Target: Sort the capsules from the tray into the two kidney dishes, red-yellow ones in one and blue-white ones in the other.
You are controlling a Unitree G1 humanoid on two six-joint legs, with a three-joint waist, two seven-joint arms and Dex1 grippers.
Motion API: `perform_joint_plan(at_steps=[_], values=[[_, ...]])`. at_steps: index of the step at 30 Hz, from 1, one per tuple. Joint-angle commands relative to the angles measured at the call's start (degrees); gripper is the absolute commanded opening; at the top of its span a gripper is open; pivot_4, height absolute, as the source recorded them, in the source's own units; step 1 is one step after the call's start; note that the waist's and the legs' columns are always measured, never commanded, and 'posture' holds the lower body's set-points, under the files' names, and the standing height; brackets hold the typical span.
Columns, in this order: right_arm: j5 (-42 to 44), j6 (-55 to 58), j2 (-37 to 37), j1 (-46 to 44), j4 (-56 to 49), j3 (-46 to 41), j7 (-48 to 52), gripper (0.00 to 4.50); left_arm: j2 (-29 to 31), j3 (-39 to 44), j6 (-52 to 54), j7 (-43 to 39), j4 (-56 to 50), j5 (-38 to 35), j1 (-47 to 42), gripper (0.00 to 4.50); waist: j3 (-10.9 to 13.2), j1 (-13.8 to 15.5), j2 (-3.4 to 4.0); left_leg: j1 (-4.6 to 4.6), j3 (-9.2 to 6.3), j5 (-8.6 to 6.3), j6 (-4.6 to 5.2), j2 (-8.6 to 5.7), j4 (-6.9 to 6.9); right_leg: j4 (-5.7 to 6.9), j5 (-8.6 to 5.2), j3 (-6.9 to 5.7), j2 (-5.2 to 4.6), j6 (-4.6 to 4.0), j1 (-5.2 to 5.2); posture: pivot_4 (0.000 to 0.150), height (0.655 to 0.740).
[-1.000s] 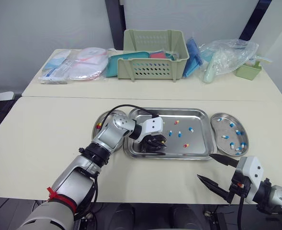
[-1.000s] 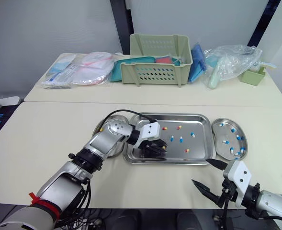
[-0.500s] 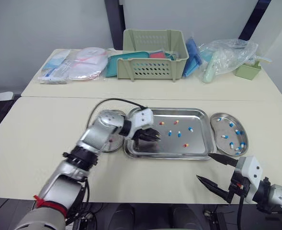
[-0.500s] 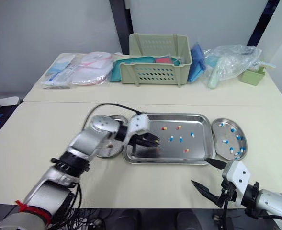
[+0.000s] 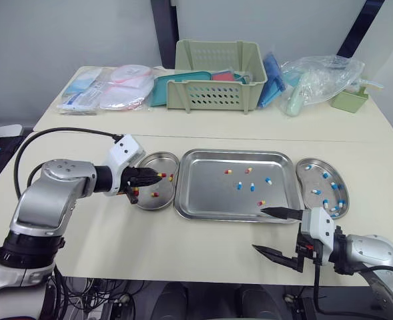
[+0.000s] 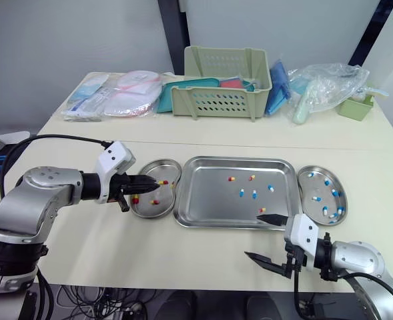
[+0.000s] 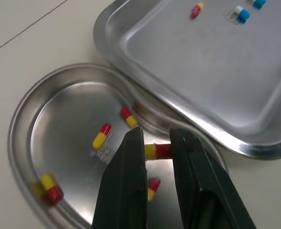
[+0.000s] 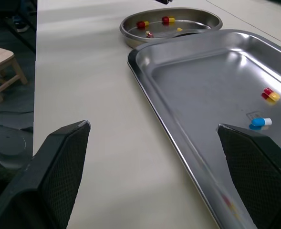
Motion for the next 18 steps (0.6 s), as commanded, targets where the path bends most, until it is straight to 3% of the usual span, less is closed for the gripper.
perform_joint_plan(at_steps=[1,2,3,11,18], values=[[0.3,-0.8,0.2,-1.2,-0.2,0.4,0.4,4.50,-1.0,2.4,3.3,4.6,-2.8,-1.3,-0.4,0.42,0.0,0.0,0.00,0.01,0.00,0.00,0.00,0.00,0.00,0.01,0.00,0.00,0.00,0.00,0.00,0.150,0.7400],[0.3,-0.8,0.2,-1.4,-0.1,0.5,0.4,4.50,-0.8,2.3,2.8,5.2,-2.8,-1.2,-0.5,0.42,0.0,-0.1,-0.01,0.01,0.01,0.00,0.00,0.00,0.00,0.01,0.00,0.01,0.00,0.00,0.00,0.150,0.7400],[0.4,-0.8,0.2,-1.5,0.0,0.6,0.4,4.50,-0.6,2.2,2.2,5.3,-2.8,-1.4,-0.6,1.14,0.0,-0.1,-0.02,0.01,0.00,0.00,0.00,0.00,0.00,0.01,0.00,0.00,0.01,0.00,0.00,0.150,0.7400],[0.6,-0.6,0.3,-1.6,0.0,0.8,0.0,4.50,0.2,4.2,2.0,7.6,-3.2,-3.7,-0.7,3.50,0.0,-0.2,-0.02,0.01,0.01,0.00,0.00,0.01,-0.01,0.03,0.00,0.01,0.01,0.00,-0.03,0.150,0.7400],[0.2,-1.1,0.9,-1.3,-0.4,-0.3,-1.4,4.50,1.0,10.0,-0.8,7.9,-4.8,-6.4,3.0,3.50,0.0,-0.3,-0.01,0.01,0.02,0.00,0.00,0.01,-0.02,0.03,0.00,0.02,0.01,0.00,-0.05,0.150,0.7400]])
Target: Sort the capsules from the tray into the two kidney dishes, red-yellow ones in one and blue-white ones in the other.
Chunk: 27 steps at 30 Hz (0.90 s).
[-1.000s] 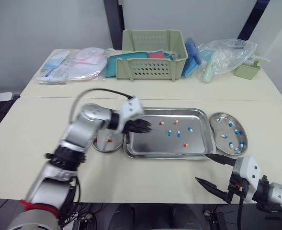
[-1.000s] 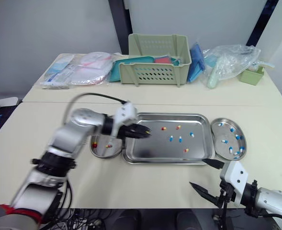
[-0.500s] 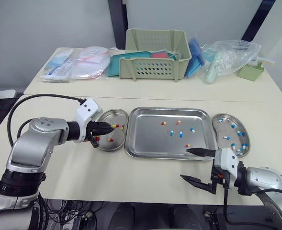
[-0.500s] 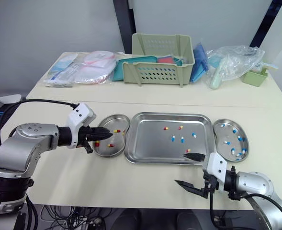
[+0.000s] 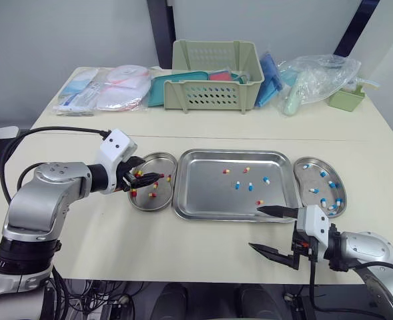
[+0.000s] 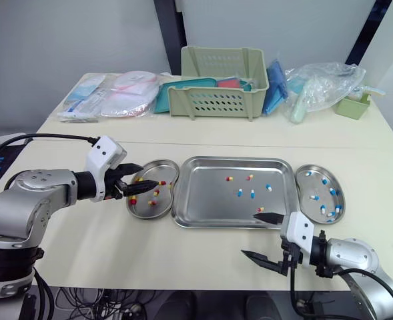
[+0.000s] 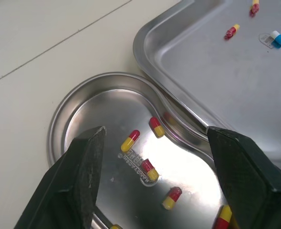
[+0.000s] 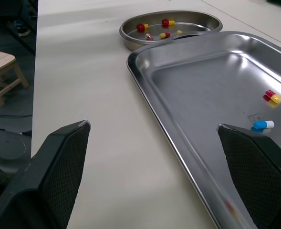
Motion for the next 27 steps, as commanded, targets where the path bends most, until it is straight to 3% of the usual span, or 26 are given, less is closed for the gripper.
perform_joint_plan(at_steps=[1,10,15,16,20,27], values=[[0.5,-1.0,0.2,0.3,-1.1,-2.5,-1.2,4.50,1.2,6.9,-2.8,-0.1,-2.8,-2.3,2.6,3.50,0.0,-0.1,0.00,0.00,0.00,0.00,0.00,0.00,0.00,0.00,0.00,0.01,0.00,0.00,-0.01,0.150,0.7400],[5.1,1.8,-2.7,9.4,-0.6,-21.1,-2.0,4.50,1.1,23.6,-16.2,-1.3,1.5,-2.3,21.0,3.50,0.0,0.2,0.01,0.01,0.05,0.00,0.00,0.02,-0.04,-0.01,0.00,0.04,-0.02,-0.01,0.00,0.150,0.7400],[4.8,0.7,-3.9,16.6,7.2,-36.6,0.4,4.50,-0.6,29.1,-26.3,-1.3,11.6,-0.2,30.9,3.50,0.0,0.2,0.01,0.09,0.14,-0.01,0.01,0.01,-0.10,-0.05,0.00,0.10,-0.04,-0.01,0.04,0.150,0.7400],[4.7,0.7,-4.2,17.4,9.3,-39.0,0.8,4.50,-0.8,30.1,-28.4,-1.9,14.0,-0.4,31.9,3.69,0.0,0.2,0.00,0.09,0.16,-0.01,0.01,0.01,-0.11,-0.06,0.00,0.10,-0.04,-0.01,0.03,0.150,0.7400],[1.7,-2.3,-5.6,19.8,17.5,-41.8,3.1,4.50,-1.0,30.9,-35.4,-5.5,18.9,-0.5,37.0,4.44,-0.1,0.1,-0.13,0.12,0.16,-0.01,0.01,0.03,-0.13,-0.05,0.00,0.09,-0.03,-0.02,0.04,0.150,0.7400],[-0.5,-5.7,-6.3,17.0,27.6,-41.9,3.2,4.50,-1.4,31.6,-39.7,-6.2,19.2,-1.6,41.4,4.44,-0.1,0.0,-0.09,0.15,0.20,-0.02,0.01,0.04,-0.14,-0.05,0.00,0.13,-0.04,-0.02,0.06,0.150,0.7400]])
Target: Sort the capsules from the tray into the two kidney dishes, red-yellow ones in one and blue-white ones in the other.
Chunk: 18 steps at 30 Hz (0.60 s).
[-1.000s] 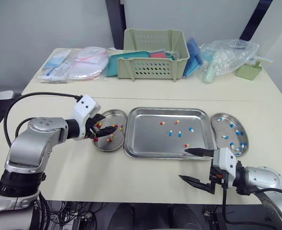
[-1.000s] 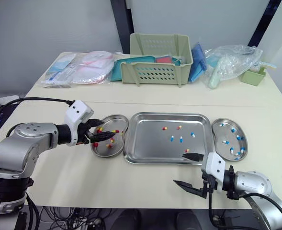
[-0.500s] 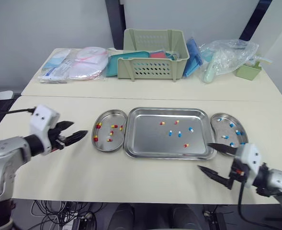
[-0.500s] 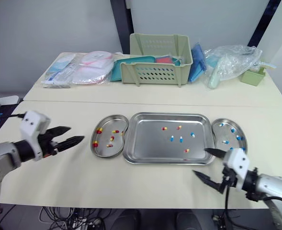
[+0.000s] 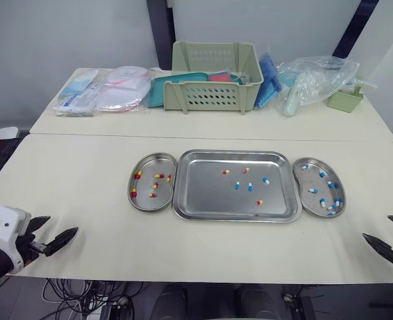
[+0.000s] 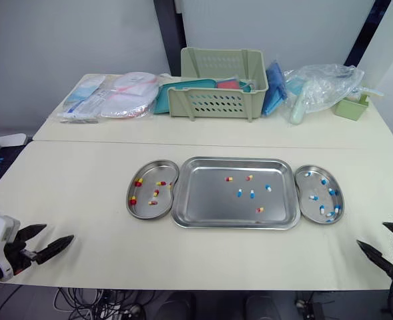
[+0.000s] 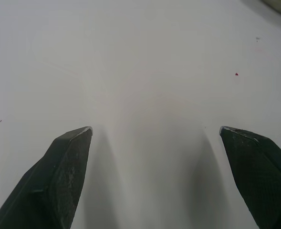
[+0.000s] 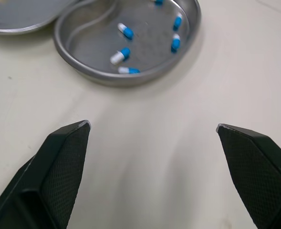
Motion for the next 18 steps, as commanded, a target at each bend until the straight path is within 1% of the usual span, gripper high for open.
perform_joint_plan(at_steps=[1,5,9,12,14,16,18], values=[[-0.7,-2.5,-1.4,-1.0,1.5,-1.5,0.5,4.50,0.3,2.4,-2.1,-0.2,-1.6,-0.9,1.1,4.44,0.0,0.0,0.03,0.00,0.01,0.00,0.00,0.00,0.00,0.00,0.00,0.02,0.00,0.00,0.00,0.150,0.7400],[-1.8,-3.4,-1.9,-2.0,3.4,-0.9,0.4,4.50,-0.5,1.2,-5.7,-3.7,-7.8,-1.9,5.3,4.44,0.0,0.0,0.02,-0.01,0.04,0.00,0.00,0.00,0.00,-0.01,0.00,0.04,0.00,0.00,0.00,0.150,0.7400],[-2.4,-3.4,-2.3,-1.4,3.9,-0.3,1.2,4.50,-3.5,-1.4,-3.9,-5.6,-19.6,-7.3,8.5,4.44,0.0,0.0,0.06,-0.02,0.05,0.00,-0.01,0.00,0.00,-0.02,0.00,0.05,-0.01,0.00,0.00,0.150,0.7400],[-2.6,-3.2,-1.9,-0.8,3.5,-0.2,1.3,4.50,-6.8,-4.8,-3.4,-4.9,-26.6,-10.2,8.8,4.44,-0.1,0.1,0.10,-0.01,0.08,0.00,-0.01,-0.01,0.01,-0.03,0.00,0.08,-0.02,0.00,0.03,0.150,0.7400],[-2.9,-3.4,-1.4,0.1,2.9,0.0,1.3,4.50,-9.6,-8.3,-2.8,-2.8,-31.2,-11.5,8.5,4.44,-0.1,0.1,0.10,-0.01,0.08,0.00,-0.01,-0.02,0.01,-0.04,0.00,0.08,-0.02,0.01,0.03,0.150,0.7400],[-3.2,-3.7,-0.9,0.9,2.4,-0.1,1.0,4.50,-11.5,-12.4,-1.6,-0.5,-34.9,-11.4,7.9,4.44,-0.1,0.1,0.09,-0.03,0.08,-0.01,-0.01,-0.02,0.01,-0.05,0.00,0.08,-0.02,0.01,0.04,0.150,0.7400],[-3.1,-3.6,-0.5,1.6,1.7,-0.3,0.7,4.50,-12.8,-15.5,-1.9,0.2,-36.3,-10.9,7.3,4.44,-0.1,0.1,0.12,-0.02,0.07,-0.01,-0.01,-0.02,0.01,-0.05,0.00,0.08,0.00,0.01,0.04,0.150,0.7400]])
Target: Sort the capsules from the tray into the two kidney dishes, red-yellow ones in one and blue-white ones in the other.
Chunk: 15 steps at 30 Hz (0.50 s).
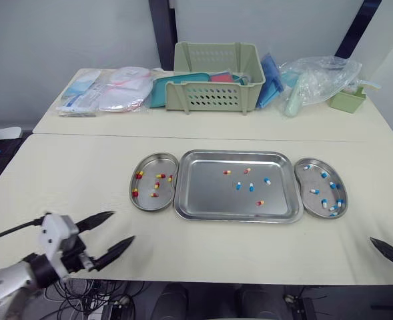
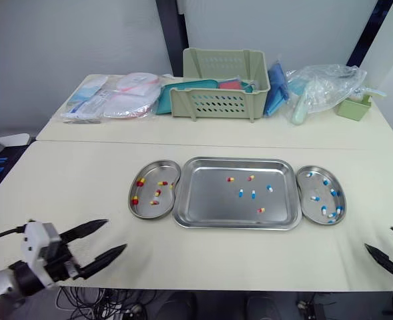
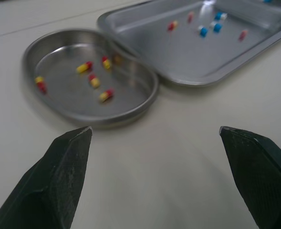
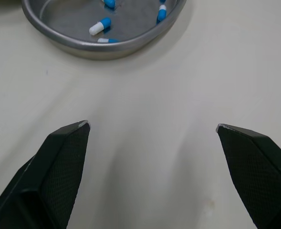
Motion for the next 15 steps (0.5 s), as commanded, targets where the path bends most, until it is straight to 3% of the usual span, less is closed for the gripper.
perform_joint_plan(at_steps=[1,7,15], values=[[0.1,-0.6,0.5,1.3,-2.5,-1.2,-0.5,4.50,-1.6,-4.3,-0.4,2.3,-3.6,-0.1,-0.9,4.44,0.0,0.0,0.08,0.01,0.00,0.00,0.00,0.00,0.00,0.00,0.00,0.01,0.00,0.00,0.00,0.150,0.7400],[0.5,-0.3,1.4,5.4,-6.0,-3.3,0.3,4.50,-5.1,-11.6,-7.1,1.4,0.0,3.7,-2.4,4.44,-0.2,0.0,0.27,0.02,0.02,0.00,0.00,-0.02,0.00,0.00,0.00,0.03,0.01,0.00,0.01,0.150,0.7400],[0.8,-0.4,1.9,9.1,-7.6,-5.6,0.8,4.50,-7.0,-14.8,-13.0,1.6,4.1,5.4,-3.0,4.44,-0.2,0.0,0.26,0.02,0.01,0.00,0.00,-0.03,0.00,-0.01,0.00,0.01,0.01,0.00,0.02,0.150,0.7400]])
